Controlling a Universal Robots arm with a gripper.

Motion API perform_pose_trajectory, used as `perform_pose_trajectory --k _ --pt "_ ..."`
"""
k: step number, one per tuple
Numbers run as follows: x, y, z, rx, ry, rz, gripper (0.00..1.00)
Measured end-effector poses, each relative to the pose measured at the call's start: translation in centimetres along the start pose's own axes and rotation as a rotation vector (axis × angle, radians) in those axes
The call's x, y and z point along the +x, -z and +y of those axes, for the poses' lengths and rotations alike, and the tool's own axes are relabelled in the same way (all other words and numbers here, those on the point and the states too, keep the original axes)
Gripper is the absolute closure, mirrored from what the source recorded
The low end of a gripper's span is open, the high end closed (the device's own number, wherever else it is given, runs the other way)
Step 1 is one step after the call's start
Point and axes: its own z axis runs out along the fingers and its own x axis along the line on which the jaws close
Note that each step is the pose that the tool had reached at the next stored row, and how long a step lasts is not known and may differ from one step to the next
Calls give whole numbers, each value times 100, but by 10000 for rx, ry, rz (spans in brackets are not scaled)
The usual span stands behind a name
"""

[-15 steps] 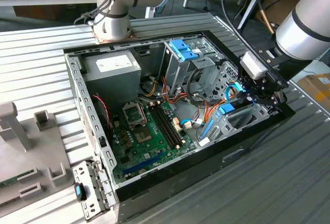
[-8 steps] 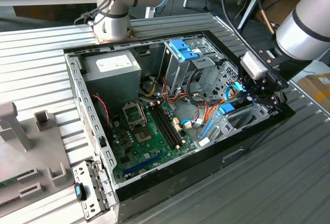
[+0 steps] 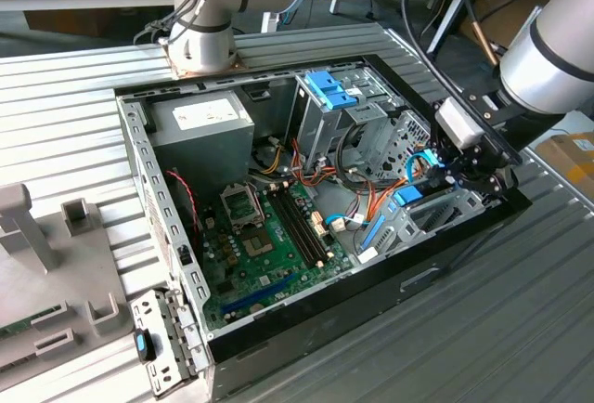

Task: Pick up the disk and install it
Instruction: 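Insert the first disk wire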

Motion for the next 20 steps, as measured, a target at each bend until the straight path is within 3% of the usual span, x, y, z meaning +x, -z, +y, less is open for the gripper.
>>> perform_pose_trajectory --k 4,13,20 --pt "-8 51 -6 -1 -1 -6 84" --pt "-17 86 1 2 -2 12 84" --pt "-52 82 9 38 -186 196 84"
